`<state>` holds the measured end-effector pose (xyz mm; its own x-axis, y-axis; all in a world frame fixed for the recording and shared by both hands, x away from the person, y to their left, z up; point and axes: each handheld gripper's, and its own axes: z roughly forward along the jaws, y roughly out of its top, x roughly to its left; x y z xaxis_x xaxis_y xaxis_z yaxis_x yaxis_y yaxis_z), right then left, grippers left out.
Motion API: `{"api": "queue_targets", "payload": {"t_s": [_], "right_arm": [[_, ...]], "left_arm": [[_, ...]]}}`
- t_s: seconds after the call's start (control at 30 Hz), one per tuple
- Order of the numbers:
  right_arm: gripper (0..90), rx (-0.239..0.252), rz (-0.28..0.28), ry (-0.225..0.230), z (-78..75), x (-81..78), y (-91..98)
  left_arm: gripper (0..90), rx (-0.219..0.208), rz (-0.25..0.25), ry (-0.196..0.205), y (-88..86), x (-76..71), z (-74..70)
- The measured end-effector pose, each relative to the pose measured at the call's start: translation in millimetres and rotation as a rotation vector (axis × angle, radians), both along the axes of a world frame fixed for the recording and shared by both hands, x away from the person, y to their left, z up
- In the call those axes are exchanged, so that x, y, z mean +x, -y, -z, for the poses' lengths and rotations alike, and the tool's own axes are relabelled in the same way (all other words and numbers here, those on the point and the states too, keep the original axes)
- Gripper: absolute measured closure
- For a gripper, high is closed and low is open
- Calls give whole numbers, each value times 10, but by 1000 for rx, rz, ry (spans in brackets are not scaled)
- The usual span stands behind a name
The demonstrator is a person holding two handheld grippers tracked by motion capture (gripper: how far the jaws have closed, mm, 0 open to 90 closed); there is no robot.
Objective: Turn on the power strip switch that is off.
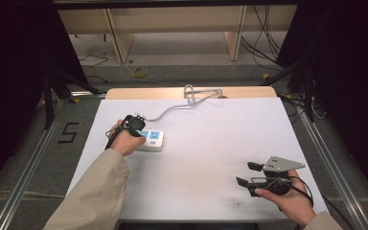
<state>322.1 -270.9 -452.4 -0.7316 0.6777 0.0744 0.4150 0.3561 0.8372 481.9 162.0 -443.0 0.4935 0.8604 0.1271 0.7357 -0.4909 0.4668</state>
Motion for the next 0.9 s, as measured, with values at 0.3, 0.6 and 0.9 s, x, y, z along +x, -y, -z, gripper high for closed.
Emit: {"api": "queue_targets", "payload": {"t_s": [0.3,0.6,0.9], "right_arm": [[286,-1,-1,0,2,0,-2],[285,-2,-2,0,1,-1,-2],[285,-3,-2,-1,2,2,-7]], "left_arm": [[900,14,1,1,15,3,-2],[900,52,0,15,17,11,17],[900,46,1,10,2,12,13]]}}
